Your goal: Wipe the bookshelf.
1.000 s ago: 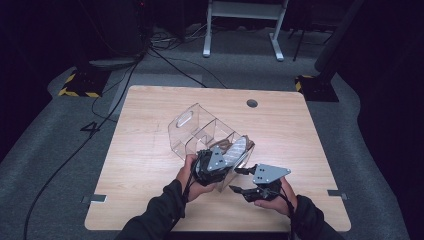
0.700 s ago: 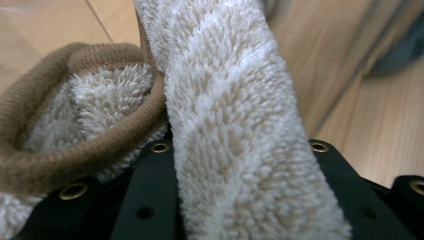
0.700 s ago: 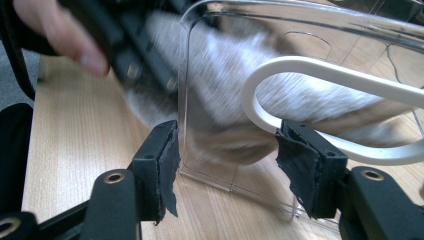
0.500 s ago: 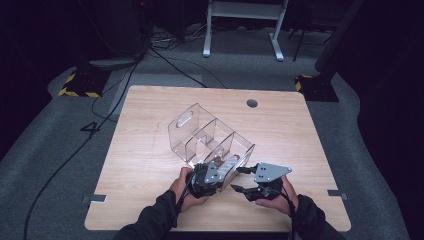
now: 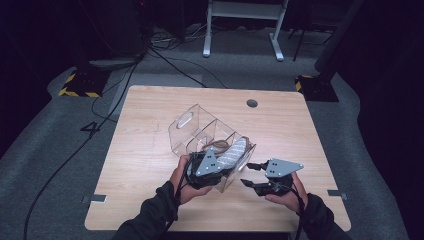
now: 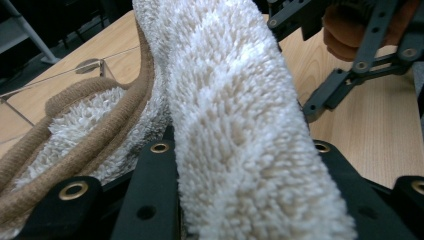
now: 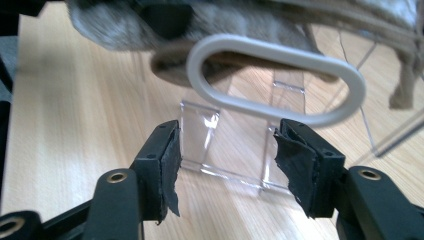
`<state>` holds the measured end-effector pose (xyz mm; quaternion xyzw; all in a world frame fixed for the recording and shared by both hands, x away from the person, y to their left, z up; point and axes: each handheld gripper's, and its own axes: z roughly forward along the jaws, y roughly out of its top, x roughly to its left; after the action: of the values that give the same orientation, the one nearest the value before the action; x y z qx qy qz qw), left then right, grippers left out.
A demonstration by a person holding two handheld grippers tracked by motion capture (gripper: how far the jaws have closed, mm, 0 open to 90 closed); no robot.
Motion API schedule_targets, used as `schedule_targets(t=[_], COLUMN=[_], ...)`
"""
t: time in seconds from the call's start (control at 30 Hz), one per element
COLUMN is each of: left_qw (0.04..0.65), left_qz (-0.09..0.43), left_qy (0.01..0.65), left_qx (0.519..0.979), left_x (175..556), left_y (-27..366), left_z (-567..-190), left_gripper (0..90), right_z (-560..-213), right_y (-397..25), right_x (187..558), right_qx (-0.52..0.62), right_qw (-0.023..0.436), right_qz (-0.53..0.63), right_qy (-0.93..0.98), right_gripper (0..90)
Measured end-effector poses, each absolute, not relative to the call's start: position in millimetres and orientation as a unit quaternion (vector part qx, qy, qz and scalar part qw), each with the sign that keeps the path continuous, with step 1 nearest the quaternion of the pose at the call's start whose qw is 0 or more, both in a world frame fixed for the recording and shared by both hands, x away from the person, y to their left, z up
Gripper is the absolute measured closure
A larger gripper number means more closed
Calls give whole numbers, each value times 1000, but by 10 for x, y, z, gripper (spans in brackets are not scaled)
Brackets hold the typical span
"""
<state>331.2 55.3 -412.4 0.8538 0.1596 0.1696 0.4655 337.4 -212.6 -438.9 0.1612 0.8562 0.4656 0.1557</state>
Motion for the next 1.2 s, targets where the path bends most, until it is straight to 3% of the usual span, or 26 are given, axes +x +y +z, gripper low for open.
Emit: schedule_targets(t=[0.43, 0.7, 1.2], left_qw=[410, 343, 409], left_qz=[143, 130, 230], left_qy=[155, 145, 191], left_qx=[888, 919, 862], left_x=[3228, 3208, 3215], left_y=[571, 514, 697], left_z=[-4533, -4804, -4180], left_gripper=[671, 670, 671], right_z=[-4447, -4453, -4452], right_y=[-2161, -2194, -2194], right_x=[3434, 3452, 3455], right_qx=[173, 177, 181], right_qw=[156, 157, 158], right_qz=[455, 456, 454], right_qy=[859, 858, 858], right_gripper=[423, 423, 421])
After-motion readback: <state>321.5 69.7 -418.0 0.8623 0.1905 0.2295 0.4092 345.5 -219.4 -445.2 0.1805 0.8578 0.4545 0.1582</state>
